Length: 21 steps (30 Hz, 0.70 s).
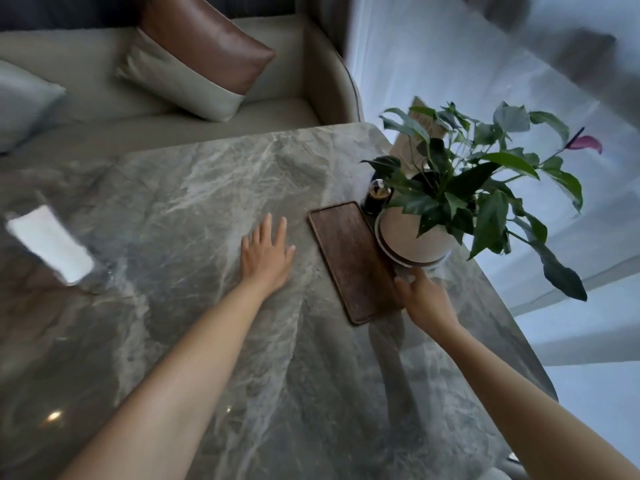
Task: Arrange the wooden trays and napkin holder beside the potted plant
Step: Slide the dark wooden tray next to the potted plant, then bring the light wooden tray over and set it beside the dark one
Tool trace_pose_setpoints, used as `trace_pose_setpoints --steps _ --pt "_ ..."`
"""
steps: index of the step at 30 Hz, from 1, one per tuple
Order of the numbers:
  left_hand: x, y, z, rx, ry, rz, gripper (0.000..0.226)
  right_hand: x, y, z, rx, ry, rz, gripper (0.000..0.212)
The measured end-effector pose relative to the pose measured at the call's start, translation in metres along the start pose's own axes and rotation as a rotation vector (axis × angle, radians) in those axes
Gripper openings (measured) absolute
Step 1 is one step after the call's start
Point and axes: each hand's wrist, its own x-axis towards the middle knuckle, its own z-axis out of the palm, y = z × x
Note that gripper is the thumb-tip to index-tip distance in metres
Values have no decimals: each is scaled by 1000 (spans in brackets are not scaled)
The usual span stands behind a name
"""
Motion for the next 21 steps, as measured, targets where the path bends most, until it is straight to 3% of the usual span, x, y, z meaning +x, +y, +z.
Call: trace_pose_setpoints --steps 4,10,18,21 --pt "-55 -46 -14 -3 70 -41 59 -18 -44 10 -101 -51 -179 62" --pt "-136 -129 -26 30 64 -272 60 -47 -134 47 -303 -41 -591 75" --pt "-245 -227 -34 -103 228 -664 69 -101 -246 118 -457 -128 -882 76" --pt "-284 -253 -36 -125 292 -793 82 -126 -284 146 -496 -179 -983 75"
